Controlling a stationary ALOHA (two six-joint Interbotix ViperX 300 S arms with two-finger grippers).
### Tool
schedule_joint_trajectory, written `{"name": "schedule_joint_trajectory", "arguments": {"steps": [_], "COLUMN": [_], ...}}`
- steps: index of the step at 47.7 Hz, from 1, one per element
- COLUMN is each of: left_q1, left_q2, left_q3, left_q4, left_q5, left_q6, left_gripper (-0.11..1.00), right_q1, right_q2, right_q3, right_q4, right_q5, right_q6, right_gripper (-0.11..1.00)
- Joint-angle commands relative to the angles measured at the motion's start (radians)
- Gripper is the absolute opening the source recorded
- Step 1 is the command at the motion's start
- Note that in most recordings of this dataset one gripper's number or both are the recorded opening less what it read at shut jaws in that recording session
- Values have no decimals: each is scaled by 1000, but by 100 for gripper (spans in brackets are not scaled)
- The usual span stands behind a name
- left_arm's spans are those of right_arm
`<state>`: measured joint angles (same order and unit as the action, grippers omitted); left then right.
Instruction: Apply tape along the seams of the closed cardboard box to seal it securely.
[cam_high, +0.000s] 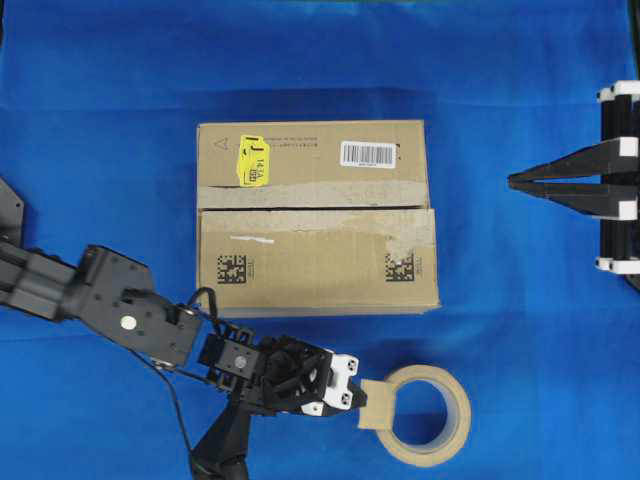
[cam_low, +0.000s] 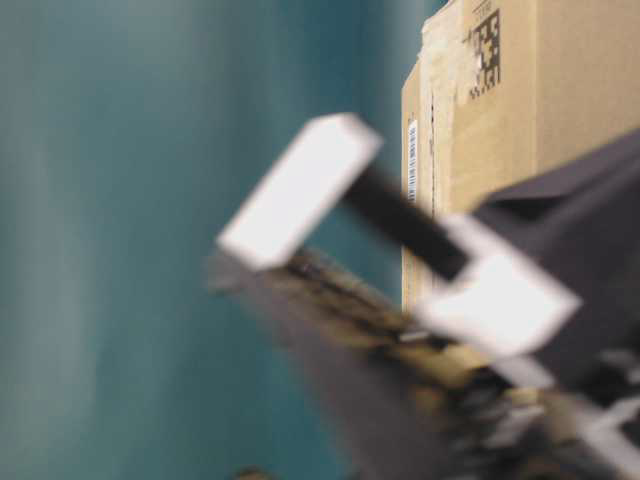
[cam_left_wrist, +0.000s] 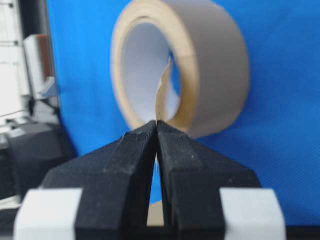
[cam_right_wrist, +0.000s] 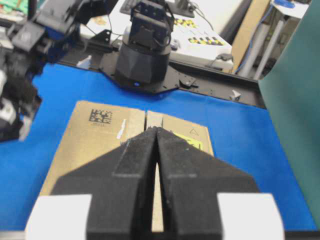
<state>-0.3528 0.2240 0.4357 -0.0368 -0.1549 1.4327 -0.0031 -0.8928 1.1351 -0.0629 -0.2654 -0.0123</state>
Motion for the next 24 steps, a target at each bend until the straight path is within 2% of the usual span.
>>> {"name": "schedule_joint_trajectory", "arguments": {"steps": [1, 9, 24], "left_q1": [5, 8, 61], "left_q2": [-89, -178, -229], "left_q3": [-28, -25, 32], "left_q4": [0, 2, 2], "left_q5": [20, 41, 41], "left_q6": [2, 5, 5], "left_gripper": [1, 1, 1], "right_q1": [0, 0, 0], "right_q2": [2, 2, 3], "right_q3": [-23, -25, -25], "right_q4": [-3, -2, -3], "right_q5": [-3, -3, -3], "right_q6": [2, 0, 2], "right_gripper": [0, 0, 0]}}
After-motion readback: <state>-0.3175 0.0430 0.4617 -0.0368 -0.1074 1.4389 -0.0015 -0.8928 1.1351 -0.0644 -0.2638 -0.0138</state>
